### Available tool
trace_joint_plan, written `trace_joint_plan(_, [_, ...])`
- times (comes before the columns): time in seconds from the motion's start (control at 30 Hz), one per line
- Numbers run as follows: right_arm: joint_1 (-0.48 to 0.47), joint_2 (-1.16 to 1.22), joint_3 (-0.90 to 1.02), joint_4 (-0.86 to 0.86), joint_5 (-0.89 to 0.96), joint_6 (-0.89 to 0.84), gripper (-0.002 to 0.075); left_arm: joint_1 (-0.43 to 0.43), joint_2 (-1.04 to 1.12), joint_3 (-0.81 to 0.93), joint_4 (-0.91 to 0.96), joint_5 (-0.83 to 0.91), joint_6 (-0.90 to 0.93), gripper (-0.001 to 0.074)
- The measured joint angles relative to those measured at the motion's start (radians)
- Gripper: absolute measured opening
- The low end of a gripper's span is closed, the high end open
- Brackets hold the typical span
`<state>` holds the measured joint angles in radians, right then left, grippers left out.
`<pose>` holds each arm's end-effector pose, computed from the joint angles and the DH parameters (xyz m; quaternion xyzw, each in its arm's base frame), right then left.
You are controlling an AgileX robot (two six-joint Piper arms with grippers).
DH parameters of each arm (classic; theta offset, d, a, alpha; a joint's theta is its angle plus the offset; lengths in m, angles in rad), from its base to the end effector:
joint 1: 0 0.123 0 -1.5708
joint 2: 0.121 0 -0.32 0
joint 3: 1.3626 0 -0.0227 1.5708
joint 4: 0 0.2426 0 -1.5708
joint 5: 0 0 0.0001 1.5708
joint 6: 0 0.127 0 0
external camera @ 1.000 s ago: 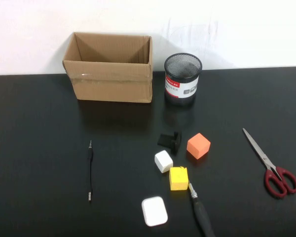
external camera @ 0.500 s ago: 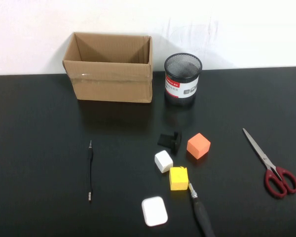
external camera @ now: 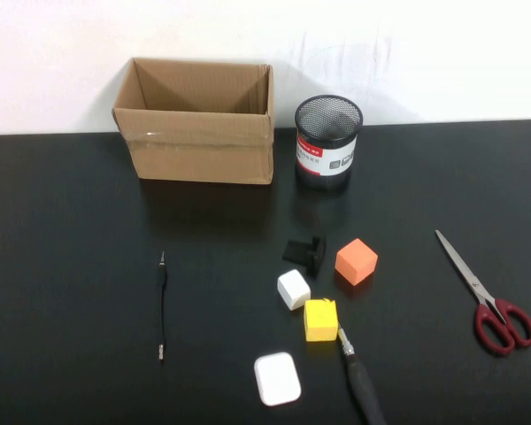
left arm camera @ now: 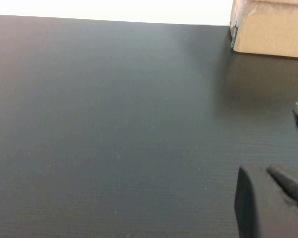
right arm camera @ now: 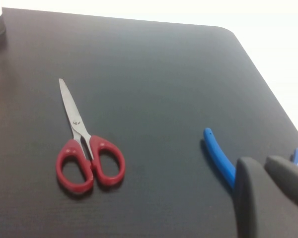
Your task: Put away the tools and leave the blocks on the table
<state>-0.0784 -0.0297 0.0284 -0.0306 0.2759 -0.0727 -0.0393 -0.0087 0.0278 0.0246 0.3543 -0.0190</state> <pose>0.0455 -0.0046 0.1725 -0.0065 0.7701 -0.0607 0.6350 0.0443 -0.0007 0.1621 0.0148 0.8006 -0.0071 0.5990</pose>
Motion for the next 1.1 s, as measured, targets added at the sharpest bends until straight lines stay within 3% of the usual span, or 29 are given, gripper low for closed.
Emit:
trace_joint_plan(0.17, [0.000,0.000,0.000,0.000,-0.103,0.000,-0.0008,0.000,0.000,0.000,0.000,0.000,0.000,-0.0004])
trace_joint_plan(0.4, [0.000,0.000,0.000,0.000,-0.386,0.000,-0.0008,0.000,0.000,0.000,0.000,0.000,0.000,-0.0004])
trace_joint_plan(0.77, [0.000,0.000,0.000,0.002,-0.455,-0.019,-0.0008,0.000,0.000,0.000,0.000,0.000,0.000,-0.0004])
trace_joint_plan(0.87, [0.000,0.000,0.000,0.005,-0.617,-0.014,-0.0008,0.000,0.000,0.000,0.000,0.000,0.000,-0.0004])
trace_joint_plan(1.03, [0.000,0.002,-0.012,0.037,-1.065,-0.009,-0.0008,0.000,0.000,0.000,0.000,0.000,0.000,-0.0004])
trace_joint_plan(1.1, [0.000,0.002,-0.057,0.082,-1.071,0.030,-0.0008,0.000,0.000,0.000,0.000,0.000,0.000,-0.0004])
